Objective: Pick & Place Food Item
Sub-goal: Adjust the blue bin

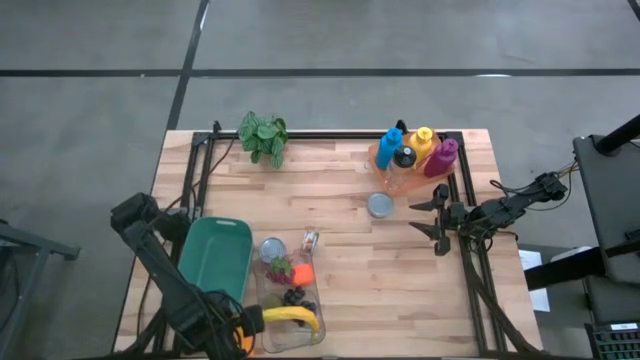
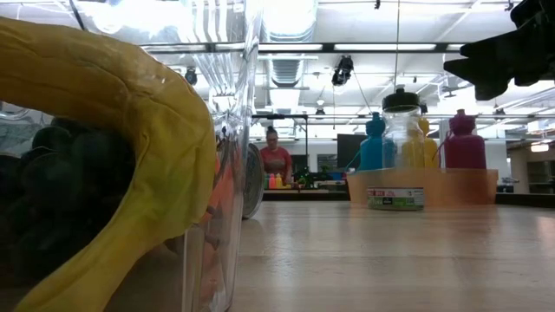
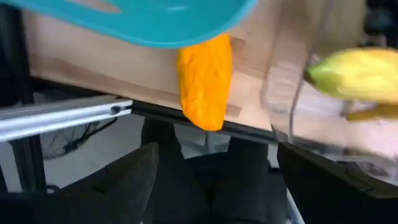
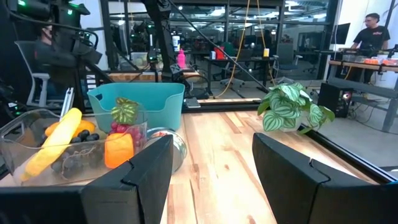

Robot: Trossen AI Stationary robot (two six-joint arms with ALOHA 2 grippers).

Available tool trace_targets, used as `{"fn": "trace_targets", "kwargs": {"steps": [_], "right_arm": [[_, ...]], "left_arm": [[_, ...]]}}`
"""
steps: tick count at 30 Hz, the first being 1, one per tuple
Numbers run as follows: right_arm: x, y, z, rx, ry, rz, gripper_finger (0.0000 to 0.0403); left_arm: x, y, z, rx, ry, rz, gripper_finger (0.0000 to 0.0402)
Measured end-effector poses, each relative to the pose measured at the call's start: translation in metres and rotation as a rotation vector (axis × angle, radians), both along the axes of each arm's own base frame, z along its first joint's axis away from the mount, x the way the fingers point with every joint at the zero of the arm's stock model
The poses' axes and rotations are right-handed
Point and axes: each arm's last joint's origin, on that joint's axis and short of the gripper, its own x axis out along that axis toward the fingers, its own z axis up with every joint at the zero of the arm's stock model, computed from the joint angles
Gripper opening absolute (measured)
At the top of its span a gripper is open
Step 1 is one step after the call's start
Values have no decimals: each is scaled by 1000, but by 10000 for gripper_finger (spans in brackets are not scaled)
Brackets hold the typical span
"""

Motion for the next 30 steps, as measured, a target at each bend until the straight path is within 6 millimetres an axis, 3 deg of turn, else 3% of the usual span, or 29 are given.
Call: {"fn": "trace_targets", "kwargs": {"steps": [16, 30], "right_arm": [[0, 0, 0, 0, 0, 0, 217], [0, 0, 0, 0, 1, -1, 217]], "left_arm": [[10, -35, -50, -13, 43, 74, 336], [7, -34, -66, 99, 87, 90, 336]]}}
